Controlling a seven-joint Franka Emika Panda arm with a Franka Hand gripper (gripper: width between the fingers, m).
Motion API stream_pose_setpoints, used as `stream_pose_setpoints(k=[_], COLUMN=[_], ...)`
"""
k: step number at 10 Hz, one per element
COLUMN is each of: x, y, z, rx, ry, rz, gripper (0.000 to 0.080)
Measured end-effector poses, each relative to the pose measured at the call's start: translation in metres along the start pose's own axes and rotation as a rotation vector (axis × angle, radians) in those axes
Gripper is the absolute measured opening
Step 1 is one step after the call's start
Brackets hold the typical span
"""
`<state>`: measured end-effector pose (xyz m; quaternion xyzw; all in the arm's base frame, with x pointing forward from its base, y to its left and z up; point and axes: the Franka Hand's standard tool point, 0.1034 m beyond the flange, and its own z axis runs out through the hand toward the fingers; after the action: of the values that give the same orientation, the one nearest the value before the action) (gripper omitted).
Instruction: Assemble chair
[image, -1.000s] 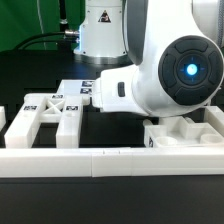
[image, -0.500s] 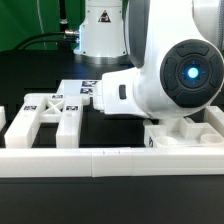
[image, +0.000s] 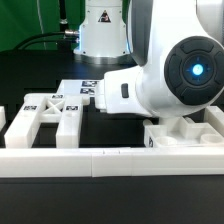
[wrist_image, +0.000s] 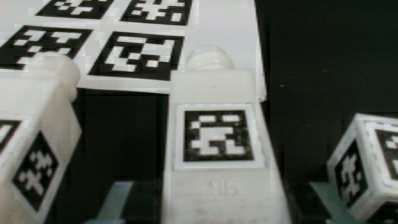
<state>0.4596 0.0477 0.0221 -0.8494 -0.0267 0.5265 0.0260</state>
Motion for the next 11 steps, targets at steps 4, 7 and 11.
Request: stream_pose_setpoints(k=[4, 7, 11], x=[-0.02, -0.006, -0.028], y=[-0.004, -0.004, -0.006], z=[-0.041, -0.054, -0.102], rx=[-0.006, -0.009, -0.009], ry=[0.058, 0.207, 0.426], rz=[-0.013, -0.013, -0.028], gripper=[0.0285, 0.0285, 0.0285])
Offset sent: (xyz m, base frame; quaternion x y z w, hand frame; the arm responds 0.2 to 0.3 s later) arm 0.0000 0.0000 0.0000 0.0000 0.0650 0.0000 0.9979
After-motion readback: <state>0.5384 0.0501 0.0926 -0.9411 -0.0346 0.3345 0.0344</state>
